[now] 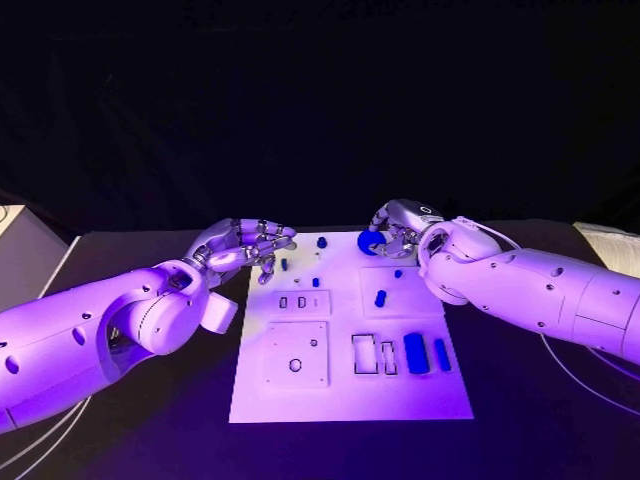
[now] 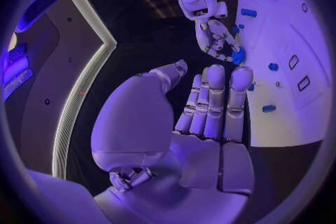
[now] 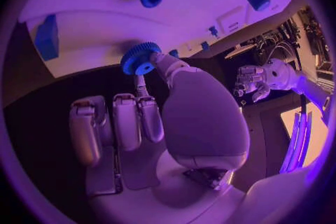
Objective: Assemble the parts on the task board
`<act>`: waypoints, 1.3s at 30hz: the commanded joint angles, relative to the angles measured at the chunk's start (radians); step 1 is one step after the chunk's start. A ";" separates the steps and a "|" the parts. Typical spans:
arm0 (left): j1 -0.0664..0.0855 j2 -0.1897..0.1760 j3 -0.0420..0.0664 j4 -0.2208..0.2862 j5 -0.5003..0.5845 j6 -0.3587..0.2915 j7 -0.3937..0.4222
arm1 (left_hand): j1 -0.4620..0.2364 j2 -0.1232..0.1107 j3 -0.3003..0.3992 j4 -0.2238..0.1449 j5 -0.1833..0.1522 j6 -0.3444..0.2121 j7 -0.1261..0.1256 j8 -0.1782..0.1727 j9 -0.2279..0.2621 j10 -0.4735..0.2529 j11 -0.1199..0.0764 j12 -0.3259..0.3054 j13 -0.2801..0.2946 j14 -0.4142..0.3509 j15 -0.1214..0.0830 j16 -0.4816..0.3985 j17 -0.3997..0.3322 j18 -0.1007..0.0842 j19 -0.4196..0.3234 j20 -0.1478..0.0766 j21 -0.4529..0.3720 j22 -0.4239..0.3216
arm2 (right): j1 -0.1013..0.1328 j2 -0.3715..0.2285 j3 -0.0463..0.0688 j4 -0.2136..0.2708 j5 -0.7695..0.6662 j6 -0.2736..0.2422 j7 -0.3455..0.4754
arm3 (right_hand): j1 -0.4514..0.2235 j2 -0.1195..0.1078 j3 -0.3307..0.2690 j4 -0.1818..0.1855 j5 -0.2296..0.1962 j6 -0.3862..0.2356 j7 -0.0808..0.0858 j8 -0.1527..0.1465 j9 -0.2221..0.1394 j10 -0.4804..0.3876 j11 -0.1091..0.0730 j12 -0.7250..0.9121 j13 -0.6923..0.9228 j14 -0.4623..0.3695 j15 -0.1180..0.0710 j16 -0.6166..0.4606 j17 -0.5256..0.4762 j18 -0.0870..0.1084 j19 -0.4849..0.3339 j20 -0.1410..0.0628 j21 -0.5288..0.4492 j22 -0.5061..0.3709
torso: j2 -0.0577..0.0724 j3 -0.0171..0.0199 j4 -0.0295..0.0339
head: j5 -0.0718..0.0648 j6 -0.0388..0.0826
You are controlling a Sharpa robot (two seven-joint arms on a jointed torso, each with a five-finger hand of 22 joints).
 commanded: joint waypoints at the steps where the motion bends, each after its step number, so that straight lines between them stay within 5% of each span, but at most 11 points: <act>1: 0.000 -0.001 0.001 0.004 -0.002 0.016 0.004 | 0.004 0.004 0.002 0.000 -0.004 -0.006 0.007 0.002 0.001 0.005 0.001 -0.005 -0.001 0.003 0.003 -0.006 -0.001 0.021 -0.006 0.000 -0.004 0.000 | 0.002 0.001 0.000 0.026 -0.068 -0.062 0.004 | 0.000 -0.004 0.006 0.002 0.002 0.011 -0.008 0.008 0.007 0.015 -0.006 0.004 0.164 0.039 -0.004 -0.003 -0.001 -0.014 0.105 -0.007 0.005 0.264 | 0.001 -0.0003 0.0015 | 0.001 0.000; 12: 0.000 0.002 0.001 0.005 -0.002 0.018 0.001 | 0.004 0.004 0.002 0.000 -0.004 -0.006 0.007 0.002 0.001 0.005 0.001 -0.005 -0.001 0.003 0.003 -0.006 -0.001 0.021 -0.006 0.000 -0.004 0.000 | 0.000 0.062 -0.001 0.051 -0.080 -0.061 0.004 | -0.002 -0.007 0.006 0.001 0.001 0.011 -0.009 0.008 0.007 0.016 -0.006 0.005 0.165 0.038 -0.004 -0.006 -0.005 -0.014 0.105 -0.008 0.005 0.264 | 0.002 0.0005 0.0029 | 0.002 0.004; 39: 0.000 0.012 0.001 0.004 -0.002 0.019 -0.003 | 0.004 0.005 0.004 -0.001 -0.004 -0.006 0.008 0.003 0.001 0.006 0.001 -0.005 -0.002 0.003 0.003 -0.007 -0.001 0.021 -0.006 0.000 -0.004 -0.001 | -0.036 0.187 -0.006 -0.053 -0.085 -0.010 -0.012 | -0.003 -0.010 0.010 -0.001 0.001 0.005 -0.008 0.006 0.006 0.014 -0.006 0.003 0.163 0.037 -0.005 -0.009 -0.009 -0.014 0.105 -0.009 0.005 0.264 | 0.003 0.0009 0.0029 | 0.016 0.001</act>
